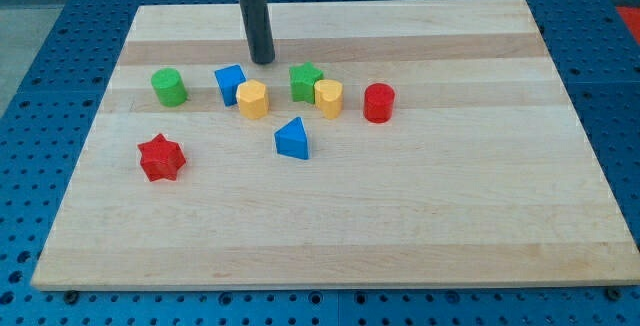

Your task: Move your arm at the center left of the board

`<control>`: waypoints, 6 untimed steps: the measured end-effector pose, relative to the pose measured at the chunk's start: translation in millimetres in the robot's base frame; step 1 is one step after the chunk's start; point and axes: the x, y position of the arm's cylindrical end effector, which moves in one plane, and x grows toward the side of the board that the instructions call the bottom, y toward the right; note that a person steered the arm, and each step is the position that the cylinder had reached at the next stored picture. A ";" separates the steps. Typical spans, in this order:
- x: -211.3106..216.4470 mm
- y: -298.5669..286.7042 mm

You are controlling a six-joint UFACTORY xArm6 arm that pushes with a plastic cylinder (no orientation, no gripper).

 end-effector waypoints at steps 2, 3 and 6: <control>-8.6 -124.3; 0.6 -196.9; 80.5 -137.5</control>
